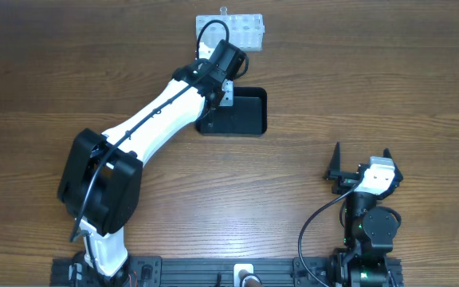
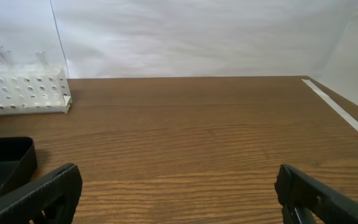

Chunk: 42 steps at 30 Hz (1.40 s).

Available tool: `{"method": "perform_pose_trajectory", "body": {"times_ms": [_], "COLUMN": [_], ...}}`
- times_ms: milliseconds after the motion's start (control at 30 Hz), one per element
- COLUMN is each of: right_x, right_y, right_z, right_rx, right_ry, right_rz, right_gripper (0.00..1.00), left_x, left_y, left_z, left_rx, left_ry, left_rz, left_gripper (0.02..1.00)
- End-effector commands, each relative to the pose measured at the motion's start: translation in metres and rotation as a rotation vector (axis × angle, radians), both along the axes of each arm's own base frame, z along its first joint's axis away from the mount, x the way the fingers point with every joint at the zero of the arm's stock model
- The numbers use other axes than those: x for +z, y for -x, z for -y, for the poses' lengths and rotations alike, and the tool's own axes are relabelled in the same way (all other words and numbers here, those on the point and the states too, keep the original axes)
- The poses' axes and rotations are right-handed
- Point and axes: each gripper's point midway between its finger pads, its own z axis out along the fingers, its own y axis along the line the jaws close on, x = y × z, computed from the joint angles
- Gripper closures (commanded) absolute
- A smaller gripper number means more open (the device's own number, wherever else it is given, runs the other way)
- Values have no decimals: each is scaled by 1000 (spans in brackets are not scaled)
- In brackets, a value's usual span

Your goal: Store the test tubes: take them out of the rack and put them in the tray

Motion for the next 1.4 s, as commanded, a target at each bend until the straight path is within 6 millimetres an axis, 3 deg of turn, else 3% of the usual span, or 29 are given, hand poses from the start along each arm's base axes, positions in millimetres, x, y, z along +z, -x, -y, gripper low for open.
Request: {"method": "perform_pose_trajectory", "body": {"times_ms": [33, 267, 400, 533, 667, 700, 867, 967, 1067, 1167, 1333, 1400], "right_x": [-1, -1, -1, -1, -1, -1, -1, -1, -1, -1, -1, -1], "right_y": [0, 0, 0, 0, 0, 0, 0, 0, 0, 0, 0, 0], "right_z": [-1, -1, -1, -1, -1, -1, -1, -1, -1, -1, -1, -1], "right_rx": [3, 3, 3, 3, 3, 3, 3, 3, 3, 4, 3, 3], "right_ry": [4, 4, 4, 4, 4, 4, 4, 4, 4, 4, 4, 4], "right_rz": [1, 1, 1, 1, 1, 1, 1, 1, 1, 1, 1, 1], "right_gripper": [9, 9, 9, 7, 9, 9, 9, 9, 9, 7, 7, 9], "left_x": [-18, -35, -35, -35, -25, -16, 73, 127, 162, 174, 174, 172], "left_y": [3, 4, 5, 4, -7, -11, -43, -59, -75, -91, -113, -129], "left_z": [-3, -4, -4, -4, -2, -1, 5, -1, -14, -29, -47, -46], "left_rx": [16, 15, 15, 15, 25, 26, -11, -22, -28, -33, -112, -221], "left_ry": [-22, -37, -38, -37, -32, -27, 2, -1, -1, -1, 59, 107], "left_rz": [-36, -67, -68, -66, -8, 19, 248, 392, 495, 546, 557, 586], "left_gripper": [849, 816, 766, 641, 619, 614, 518, 514, 509, 505, 498, 485]}}
